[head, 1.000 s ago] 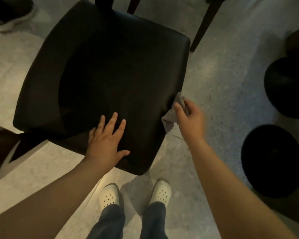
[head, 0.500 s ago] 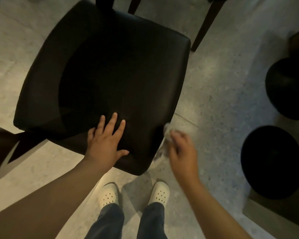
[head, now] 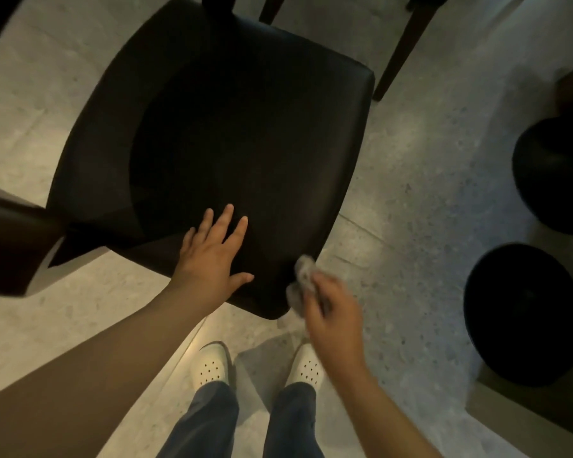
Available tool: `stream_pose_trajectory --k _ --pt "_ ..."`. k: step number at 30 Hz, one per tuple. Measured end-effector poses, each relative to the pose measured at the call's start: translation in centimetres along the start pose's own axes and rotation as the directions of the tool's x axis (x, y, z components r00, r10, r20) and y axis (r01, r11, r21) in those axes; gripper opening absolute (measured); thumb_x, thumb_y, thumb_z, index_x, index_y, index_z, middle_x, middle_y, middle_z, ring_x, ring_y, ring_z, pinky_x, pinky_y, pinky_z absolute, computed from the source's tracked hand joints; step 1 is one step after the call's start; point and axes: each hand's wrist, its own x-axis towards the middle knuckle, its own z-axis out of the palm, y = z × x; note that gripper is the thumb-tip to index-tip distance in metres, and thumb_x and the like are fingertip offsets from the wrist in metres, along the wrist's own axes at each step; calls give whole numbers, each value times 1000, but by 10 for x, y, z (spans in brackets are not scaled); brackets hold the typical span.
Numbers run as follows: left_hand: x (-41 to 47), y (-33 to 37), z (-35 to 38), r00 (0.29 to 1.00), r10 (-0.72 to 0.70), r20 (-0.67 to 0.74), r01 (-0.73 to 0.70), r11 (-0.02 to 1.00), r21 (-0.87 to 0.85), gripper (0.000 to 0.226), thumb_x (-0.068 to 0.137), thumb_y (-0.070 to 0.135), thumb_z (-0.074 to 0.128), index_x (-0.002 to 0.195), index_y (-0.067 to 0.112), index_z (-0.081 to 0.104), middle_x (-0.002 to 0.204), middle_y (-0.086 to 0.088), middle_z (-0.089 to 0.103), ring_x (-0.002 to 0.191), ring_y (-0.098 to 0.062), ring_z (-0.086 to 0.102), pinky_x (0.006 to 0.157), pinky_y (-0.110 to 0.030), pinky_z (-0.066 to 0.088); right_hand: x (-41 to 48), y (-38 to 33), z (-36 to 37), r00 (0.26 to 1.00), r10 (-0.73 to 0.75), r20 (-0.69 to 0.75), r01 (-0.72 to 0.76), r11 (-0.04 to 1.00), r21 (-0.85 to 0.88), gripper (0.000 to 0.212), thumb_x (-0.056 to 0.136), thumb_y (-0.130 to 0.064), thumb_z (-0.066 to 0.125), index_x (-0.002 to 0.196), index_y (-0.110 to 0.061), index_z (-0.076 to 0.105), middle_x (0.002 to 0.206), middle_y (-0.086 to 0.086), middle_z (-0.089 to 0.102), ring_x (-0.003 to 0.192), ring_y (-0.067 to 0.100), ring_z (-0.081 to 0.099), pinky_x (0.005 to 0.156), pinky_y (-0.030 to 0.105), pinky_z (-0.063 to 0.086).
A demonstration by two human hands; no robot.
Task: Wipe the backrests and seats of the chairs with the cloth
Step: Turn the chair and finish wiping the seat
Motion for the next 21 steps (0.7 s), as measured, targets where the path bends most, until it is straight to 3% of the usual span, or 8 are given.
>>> stream_pose_trajectory --k 2,5,8,10,12,14,18,21 --pt "-12 -4 7 999 1 -37 -3 999 -40 93 88 52 60 154 29 -2 162 3 -15 148 -25 -16 119 -46 0 40 -5 -9 999 16 -33 -17 999 -28 44 93 -34 58 136 -29 51 135 -11 45 116 -15 40 86 0 35" --pt "-34 -11 20 997 -27 -67 23 998 -51 90 89 54 57 155 29 1 162 3 -13 148 -26 -15 119 -47 1 75 -11 1 995 93 -45 -96 993 -73 54 95 -33 58 145 -24 42 151 -7 31 134 8 34 99 13 30" --pt "-47 -19 27 999 -33 -40 29 995 -93 90 88 55 56 155 28 3 162 4 -15 148 -25 -17 119 -45 6 44 -6 22 992 48 -117 -61 991 -119 50 96 -20 56 144 -22 43 147 -5 35 131 10 38 109 26 38" --pt "-50 -22 28 1000 -22 -21 20 996 -85 91 88 55 56 155 28 1 161 5 -19 147 -23 -21 119 -43 9 3 4 35 995 35 -88 -44 994 -99 45 96 -16 56 139 -24 48 138 -12 40 124 7 44 103 24 45" --pt "-50 -21 28 1000 -19 -16 18 997 -69 91 88 54 57 155 29 -1 160 5 -21 146 -24 -22 119 -43 10 -31 8 41 995 93 -32 -94 995 -22 42 95 -16 58 134 -29 51 129 -20 44 116 2 49 95 11 46" --pt "-49 -20 27 1000 -23 -16 22 997 -68 91 89 54 57 155 29 -1 160 5 -20 146 -25 -21 119 -43 10 -38 8 35 997 75 -21 -76 996 -37 38 93 -16 61 130 -26 57 129 -12 47 110 -8 46 89 1 41" --pt "-48 -18 29 999 -35 -29 34 998 -44 90 89 56 54 155 29 -1 161 3 -19 147 -26 -19 119 -42 10 35 -7 -1 993 -28 -116 15 994 -109 33 95 -20 56 128 -21 57 114 -8 41 95 -12 43 75 5 43" --pt "-47 -18 32 998 -43 -35 43 999 -9 90 89 58 52 155 29 -2 161 2 -19 146 -27 -20 118 -41 9 113 -25 -21 976 41 -214 -52 998 -47 34 99 -19 51 133 -15 51 113 -9 46 89 -7 51 66 1 39"
